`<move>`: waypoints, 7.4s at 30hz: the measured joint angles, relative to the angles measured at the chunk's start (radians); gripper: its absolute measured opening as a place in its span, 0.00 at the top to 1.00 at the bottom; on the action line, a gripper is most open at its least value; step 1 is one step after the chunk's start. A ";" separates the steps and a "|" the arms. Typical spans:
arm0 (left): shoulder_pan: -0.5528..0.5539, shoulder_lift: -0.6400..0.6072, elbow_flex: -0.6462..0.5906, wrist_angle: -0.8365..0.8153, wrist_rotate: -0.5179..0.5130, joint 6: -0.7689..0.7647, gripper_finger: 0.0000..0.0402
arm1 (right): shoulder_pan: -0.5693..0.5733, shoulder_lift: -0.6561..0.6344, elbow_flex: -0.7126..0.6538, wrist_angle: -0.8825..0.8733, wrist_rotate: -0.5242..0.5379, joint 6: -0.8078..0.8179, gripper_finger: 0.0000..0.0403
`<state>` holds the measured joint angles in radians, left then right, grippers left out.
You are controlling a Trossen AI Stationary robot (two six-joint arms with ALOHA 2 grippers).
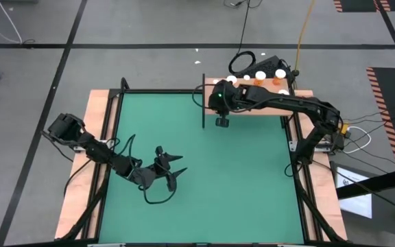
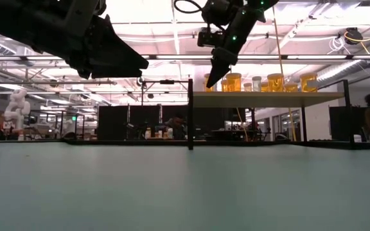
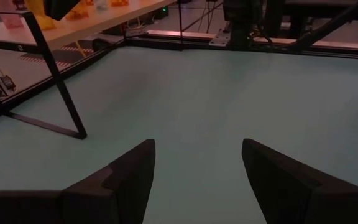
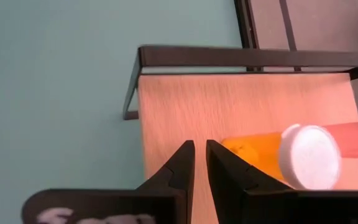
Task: Pick and place medicine bottles onto shelf by color
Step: Put the light orange pill bottle on the shelf, then return to Home Position
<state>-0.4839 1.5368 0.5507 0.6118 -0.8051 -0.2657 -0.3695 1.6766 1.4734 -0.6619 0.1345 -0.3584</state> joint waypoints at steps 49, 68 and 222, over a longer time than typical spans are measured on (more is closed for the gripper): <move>0.024 -0.453 0.001 -0.079 0.085 0.385 0.39 | 0.357 -0.488 -0.324 0.108 -0.034 0.210 0.92; 0.170 -0.460 0.000 -0.153 0.214 0.312 0.39 | 0.497 -0.879 -0.790 0.410 -0.031 0.201 0.92; 0.621 -0.460 -0.454 0.374 0.778 0.313 0.95 | 0.418 -1.673 -1.459 0.698 -0.162 0.259 1.00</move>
<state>0.1368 1.0767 0.0971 0.9863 -0.0273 0.0475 0.0481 0.0040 0.0147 0.0362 -0.0275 -0.0995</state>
